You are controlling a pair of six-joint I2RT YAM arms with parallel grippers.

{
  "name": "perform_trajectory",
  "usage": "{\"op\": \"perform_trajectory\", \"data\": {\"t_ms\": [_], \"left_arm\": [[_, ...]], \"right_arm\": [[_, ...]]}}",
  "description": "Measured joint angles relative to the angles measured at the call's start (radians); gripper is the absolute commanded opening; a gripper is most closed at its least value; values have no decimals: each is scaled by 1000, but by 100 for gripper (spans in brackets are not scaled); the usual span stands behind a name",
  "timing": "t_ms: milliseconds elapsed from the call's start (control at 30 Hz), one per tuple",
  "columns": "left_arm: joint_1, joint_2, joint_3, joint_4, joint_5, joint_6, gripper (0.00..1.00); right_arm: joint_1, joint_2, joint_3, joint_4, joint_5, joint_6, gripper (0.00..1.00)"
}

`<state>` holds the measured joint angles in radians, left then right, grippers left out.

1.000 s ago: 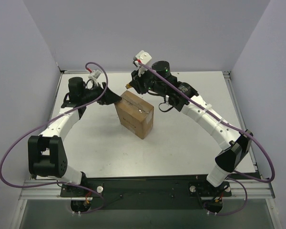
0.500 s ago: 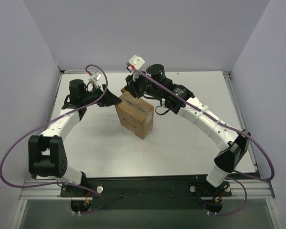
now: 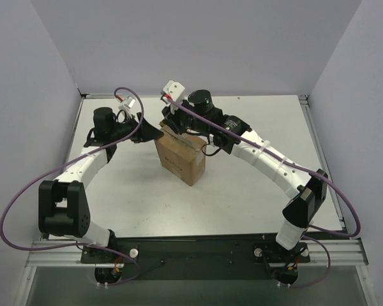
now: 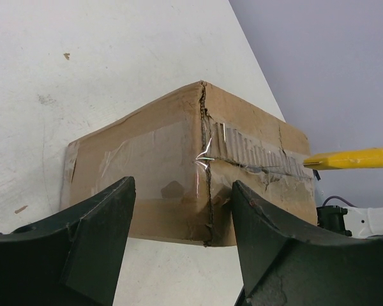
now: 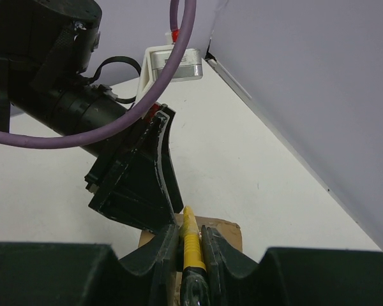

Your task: Unpack the express box

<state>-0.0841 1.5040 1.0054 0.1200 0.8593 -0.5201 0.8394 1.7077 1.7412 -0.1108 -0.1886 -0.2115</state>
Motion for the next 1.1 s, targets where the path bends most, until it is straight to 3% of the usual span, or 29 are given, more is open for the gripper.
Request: {"op": "perform_trajectory", "data": {"t_ms": [733,1100], "left_arm": [[-5,0,-14,33,-18,-28,69],[-13,-5,-18,43,-44,-64,61]], "right_arm": [[6,63,3,13,59,-3,0],[19,64,57,-74,96,4,0]]}}
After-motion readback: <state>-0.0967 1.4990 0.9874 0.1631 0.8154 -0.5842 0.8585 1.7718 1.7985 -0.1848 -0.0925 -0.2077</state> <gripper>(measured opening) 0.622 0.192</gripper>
